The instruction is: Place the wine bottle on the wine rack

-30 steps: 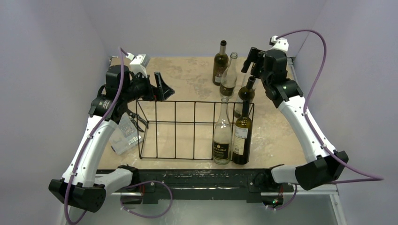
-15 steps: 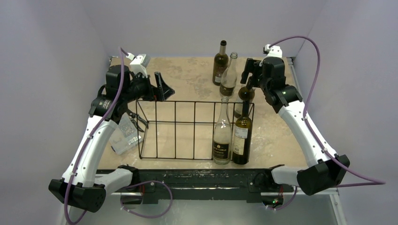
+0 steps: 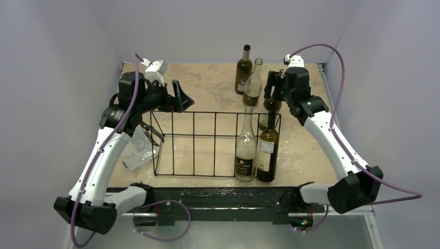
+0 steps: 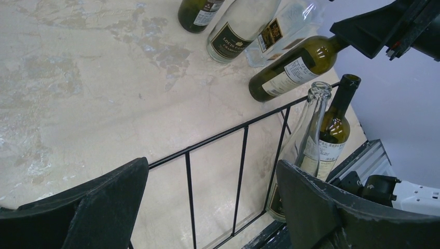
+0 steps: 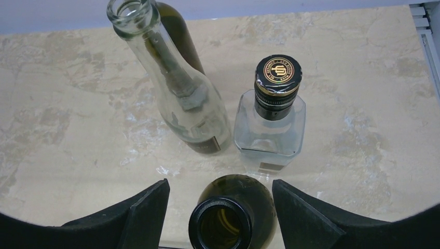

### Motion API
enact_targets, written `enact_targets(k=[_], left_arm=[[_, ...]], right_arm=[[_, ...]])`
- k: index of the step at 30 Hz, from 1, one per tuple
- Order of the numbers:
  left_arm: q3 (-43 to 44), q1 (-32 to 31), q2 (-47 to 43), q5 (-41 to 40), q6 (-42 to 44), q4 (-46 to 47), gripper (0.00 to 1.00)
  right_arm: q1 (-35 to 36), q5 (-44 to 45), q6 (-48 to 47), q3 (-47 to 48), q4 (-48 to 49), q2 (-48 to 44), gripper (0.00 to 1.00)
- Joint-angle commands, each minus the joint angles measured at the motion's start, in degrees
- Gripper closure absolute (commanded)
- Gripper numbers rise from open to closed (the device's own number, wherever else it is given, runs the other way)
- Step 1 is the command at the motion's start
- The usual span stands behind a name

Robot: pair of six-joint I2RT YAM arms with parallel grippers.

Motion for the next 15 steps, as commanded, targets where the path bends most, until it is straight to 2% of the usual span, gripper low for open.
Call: enact_targets(k=[1,15], left_arm=[[1.4,-0.5,0.3,0.0,0.9,1.5,0.07],[1.0,-6.3,0.5,-1.9,1.4,1.6,0.08]], right_arm=[[0.6,0.8,-1.5,-1.0,3.3,0.9,0.25],[1.3,2.1,-3.1,-3.1,6.6,1.9,0.34]])
